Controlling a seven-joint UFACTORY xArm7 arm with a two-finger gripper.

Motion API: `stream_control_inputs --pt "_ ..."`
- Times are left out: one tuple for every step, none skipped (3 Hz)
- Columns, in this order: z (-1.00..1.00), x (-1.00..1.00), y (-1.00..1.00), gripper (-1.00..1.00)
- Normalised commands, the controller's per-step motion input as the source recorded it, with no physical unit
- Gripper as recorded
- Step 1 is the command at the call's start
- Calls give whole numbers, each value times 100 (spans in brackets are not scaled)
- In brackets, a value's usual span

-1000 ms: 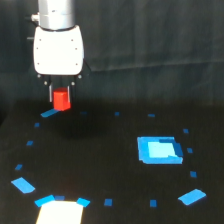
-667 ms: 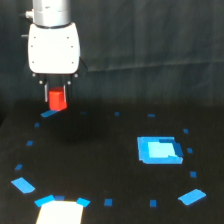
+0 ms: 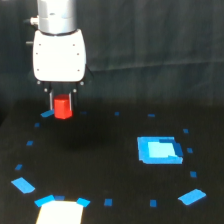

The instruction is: Pick up the red object from the table

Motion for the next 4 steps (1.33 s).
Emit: stream_control_inputs --pt "-100 -27 -37 -98" --pt "-85 -51 -100 -96" --pt "19 -1 14 -76" --pt "100 90 100 -97"
